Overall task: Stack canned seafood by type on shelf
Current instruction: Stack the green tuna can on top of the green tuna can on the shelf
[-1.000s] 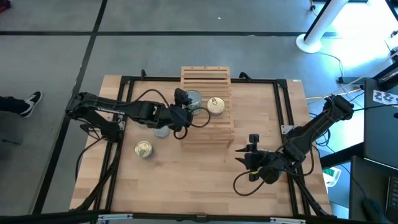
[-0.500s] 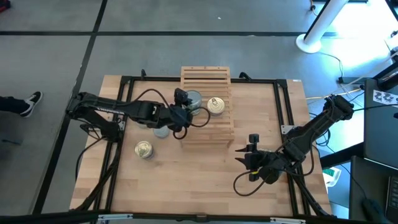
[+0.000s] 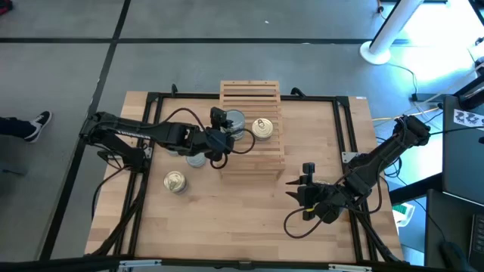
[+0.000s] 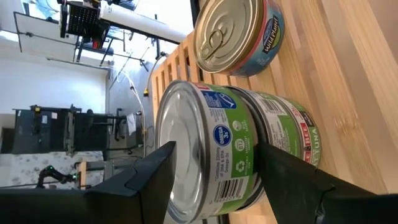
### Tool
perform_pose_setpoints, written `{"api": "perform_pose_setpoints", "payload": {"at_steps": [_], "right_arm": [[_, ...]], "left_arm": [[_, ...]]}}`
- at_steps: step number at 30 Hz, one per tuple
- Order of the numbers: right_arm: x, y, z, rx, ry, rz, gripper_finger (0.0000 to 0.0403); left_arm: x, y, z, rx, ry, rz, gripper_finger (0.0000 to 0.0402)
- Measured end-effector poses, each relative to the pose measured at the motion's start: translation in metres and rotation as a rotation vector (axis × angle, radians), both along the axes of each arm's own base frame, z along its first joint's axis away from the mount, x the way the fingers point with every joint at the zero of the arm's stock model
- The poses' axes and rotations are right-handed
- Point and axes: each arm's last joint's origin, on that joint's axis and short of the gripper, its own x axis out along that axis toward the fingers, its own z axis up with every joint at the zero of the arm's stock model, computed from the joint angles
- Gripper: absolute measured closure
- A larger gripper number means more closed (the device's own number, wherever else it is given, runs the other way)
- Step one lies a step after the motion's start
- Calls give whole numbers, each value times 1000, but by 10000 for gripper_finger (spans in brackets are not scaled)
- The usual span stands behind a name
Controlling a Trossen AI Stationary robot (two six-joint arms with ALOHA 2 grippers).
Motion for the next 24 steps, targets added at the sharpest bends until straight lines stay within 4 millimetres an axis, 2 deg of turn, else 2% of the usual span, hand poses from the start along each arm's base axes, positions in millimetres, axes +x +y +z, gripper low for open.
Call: {"api": "perform_pose_setpoints", "payload": {"at_steps": [24], "right_arm": [[0, 0, 0, 13, 10, 11, 260]], "left_arm": [[0, 0, 0, -44, -61, 55, 180]]}}
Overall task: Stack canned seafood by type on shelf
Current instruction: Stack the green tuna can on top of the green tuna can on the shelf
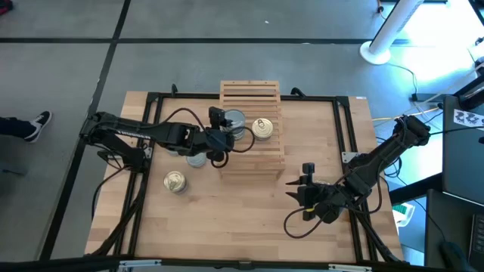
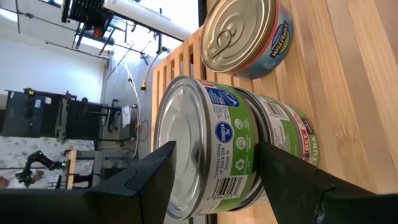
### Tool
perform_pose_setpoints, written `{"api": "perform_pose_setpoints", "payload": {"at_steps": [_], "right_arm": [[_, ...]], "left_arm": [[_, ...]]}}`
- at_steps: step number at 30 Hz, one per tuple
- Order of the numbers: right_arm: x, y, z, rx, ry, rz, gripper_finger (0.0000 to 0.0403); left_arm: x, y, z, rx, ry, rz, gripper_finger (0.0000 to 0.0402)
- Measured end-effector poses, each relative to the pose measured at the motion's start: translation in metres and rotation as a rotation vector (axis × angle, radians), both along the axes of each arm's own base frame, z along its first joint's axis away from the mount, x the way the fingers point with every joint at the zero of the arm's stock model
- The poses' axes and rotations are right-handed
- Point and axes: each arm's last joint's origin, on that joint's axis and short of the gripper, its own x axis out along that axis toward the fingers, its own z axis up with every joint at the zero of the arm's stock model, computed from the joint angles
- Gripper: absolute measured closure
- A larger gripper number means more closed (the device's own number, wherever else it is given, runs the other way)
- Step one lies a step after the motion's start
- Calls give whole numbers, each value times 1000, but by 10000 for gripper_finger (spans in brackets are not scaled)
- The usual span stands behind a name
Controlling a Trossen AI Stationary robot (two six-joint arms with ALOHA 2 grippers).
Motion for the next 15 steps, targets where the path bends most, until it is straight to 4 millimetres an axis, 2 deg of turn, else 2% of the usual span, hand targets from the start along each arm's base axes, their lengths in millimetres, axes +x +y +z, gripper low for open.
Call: {"api": "perform_pose_setpoints", "payload": {"at_steps": [15], "right_arm": [[-1, 3, -2, 67, 59, 67, 260]], "left_arm": [[0, -1, 0, 26, 28, -23, 180]]}}
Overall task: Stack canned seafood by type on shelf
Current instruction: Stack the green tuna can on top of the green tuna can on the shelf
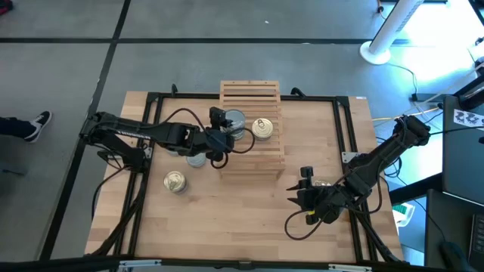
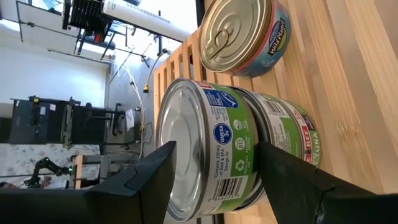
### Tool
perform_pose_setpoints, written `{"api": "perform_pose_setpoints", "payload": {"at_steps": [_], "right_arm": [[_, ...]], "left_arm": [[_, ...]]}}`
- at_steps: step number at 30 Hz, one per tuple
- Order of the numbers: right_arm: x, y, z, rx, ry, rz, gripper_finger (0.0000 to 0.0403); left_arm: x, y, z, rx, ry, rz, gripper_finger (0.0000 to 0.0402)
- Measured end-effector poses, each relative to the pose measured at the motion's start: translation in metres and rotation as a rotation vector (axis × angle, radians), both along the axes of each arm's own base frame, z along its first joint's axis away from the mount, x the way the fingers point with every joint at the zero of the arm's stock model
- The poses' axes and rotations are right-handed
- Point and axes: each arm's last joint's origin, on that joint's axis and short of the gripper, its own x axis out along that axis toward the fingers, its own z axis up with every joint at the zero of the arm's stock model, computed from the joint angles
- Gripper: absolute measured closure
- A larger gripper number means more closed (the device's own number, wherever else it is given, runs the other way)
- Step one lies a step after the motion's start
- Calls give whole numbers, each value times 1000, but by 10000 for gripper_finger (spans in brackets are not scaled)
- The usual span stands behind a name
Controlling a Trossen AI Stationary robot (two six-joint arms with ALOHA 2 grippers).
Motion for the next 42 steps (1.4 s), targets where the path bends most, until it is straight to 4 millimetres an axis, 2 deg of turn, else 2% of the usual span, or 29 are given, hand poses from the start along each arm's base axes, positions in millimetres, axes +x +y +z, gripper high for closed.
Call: {"api": "perform_pose_setpoints", "payload": {"at_steps": [22, 32, 42], "right_arm": [[0, 0, 0, -1, -1, 0, 260], [0, 0, 0, -3, -1, -1, 260], [0, 0, 0, -4, -2, -2, 260]], "left_arm": [[0, 6, 0, -34, -34, 47, 180], [0, 8, 0, -49, -74, 95, 132], [-1, -2, 1, -33, -64, 57, 129]]}}
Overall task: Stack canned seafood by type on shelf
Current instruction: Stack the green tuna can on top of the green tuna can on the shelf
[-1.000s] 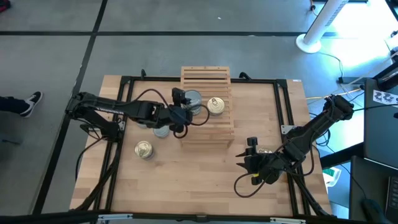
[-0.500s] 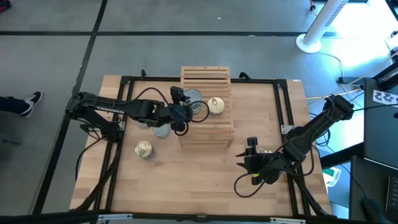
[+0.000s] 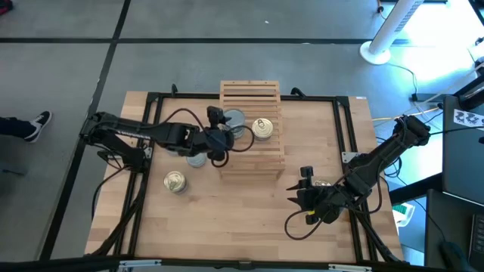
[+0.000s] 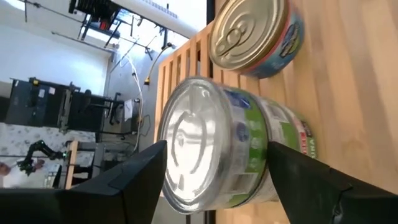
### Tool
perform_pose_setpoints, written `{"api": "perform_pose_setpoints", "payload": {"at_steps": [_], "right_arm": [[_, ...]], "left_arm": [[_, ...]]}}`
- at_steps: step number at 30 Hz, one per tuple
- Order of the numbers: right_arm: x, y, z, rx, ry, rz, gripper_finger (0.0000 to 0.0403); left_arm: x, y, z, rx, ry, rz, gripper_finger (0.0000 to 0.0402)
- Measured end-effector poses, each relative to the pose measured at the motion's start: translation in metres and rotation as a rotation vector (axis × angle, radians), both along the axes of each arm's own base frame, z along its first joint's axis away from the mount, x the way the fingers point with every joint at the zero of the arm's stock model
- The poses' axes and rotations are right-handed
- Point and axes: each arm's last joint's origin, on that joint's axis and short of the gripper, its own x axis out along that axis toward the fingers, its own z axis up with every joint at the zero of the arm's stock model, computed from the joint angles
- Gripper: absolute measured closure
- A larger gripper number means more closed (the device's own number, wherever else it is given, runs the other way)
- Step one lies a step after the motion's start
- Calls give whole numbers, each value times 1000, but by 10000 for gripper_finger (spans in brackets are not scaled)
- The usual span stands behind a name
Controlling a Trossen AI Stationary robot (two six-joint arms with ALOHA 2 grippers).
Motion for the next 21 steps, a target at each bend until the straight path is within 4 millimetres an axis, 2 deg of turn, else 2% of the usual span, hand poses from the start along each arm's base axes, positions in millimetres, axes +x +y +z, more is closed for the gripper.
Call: {"api": "perform_pose_setpoints", "payload": {"at_steps": [10, 21], "right_arm": [[0, 0, 0, 1, 1, 1, 260], [0, 0, 0, 2, 2, 2, 260]], "left_arm": [[-1, -7, 0, 9, 13, -31, 130], [-4, -39, 0, 8, 10, -135, 130]]}}
